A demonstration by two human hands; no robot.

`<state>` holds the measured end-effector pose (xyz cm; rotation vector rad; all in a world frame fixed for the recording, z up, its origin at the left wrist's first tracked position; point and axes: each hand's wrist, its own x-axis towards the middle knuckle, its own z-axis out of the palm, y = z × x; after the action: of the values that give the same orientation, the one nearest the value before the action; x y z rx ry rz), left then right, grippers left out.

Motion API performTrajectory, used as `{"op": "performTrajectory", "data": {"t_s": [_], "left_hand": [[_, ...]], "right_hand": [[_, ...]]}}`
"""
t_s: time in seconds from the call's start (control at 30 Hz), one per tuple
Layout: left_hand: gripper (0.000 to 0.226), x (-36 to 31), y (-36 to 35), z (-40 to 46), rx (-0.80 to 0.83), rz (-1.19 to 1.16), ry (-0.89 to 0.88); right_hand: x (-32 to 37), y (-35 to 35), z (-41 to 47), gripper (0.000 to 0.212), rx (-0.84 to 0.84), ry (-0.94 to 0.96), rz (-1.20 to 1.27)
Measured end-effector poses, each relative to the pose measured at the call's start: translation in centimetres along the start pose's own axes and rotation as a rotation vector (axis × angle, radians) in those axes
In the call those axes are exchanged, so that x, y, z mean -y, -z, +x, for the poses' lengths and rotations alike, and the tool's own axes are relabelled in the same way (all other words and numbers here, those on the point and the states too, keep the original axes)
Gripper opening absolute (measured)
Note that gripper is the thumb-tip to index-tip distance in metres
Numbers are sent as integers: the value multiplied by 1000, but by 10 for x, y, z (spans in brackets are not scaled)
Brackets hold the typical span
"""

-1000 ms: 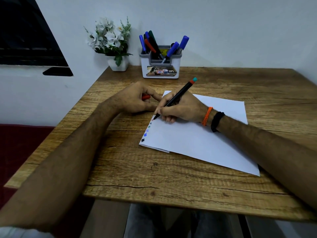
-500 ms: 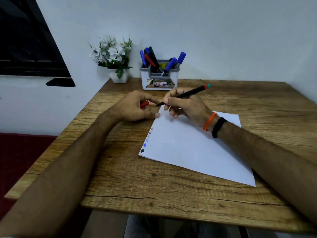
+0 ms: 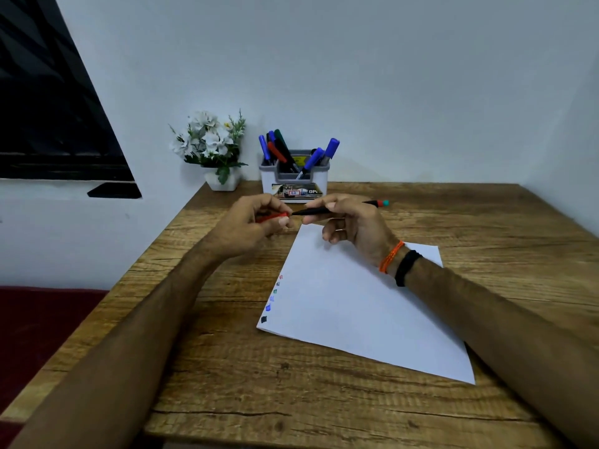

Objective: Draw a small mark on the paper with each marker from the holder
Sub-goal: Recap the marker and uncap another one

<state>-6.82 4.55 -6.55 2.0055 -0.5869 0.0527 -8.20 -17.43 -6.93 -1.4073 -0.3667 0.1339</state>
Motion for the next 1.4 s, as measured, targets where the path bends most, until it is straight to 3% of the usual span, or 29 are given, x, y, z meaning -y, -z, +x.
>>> {"op": "performTrajectory", "data": {"t_s": [0.17,0.3,0.47,0.57,0.73,1.0,1.4], "left_hand": [[16,1,-1,0,3,-18,-18],[20,0,-4,1,9,-16,-60],[29,-7,-7,-1,4,-63,-70],[28,-8,-6,-2,-29,-85,-63],[20,-5,-3,0,-108,-92,-37],[9,-8,-12,-1,-75,-78,3],[9,-17,-36,-2,-102,-45,72]], "right_hand": [[-2,0,1,32,-9,21,-16],[-4,-5,1,6,-28,36,-63],[-6,-8,-2,16,-125,133,-159],[-5,-4,0,24,-120,70,-110],[-7,1,3,11,-111,85,-140],[-10,-3,6,24,-154,243,-337],[-14,9,10,23,-175,416,-427]]}}
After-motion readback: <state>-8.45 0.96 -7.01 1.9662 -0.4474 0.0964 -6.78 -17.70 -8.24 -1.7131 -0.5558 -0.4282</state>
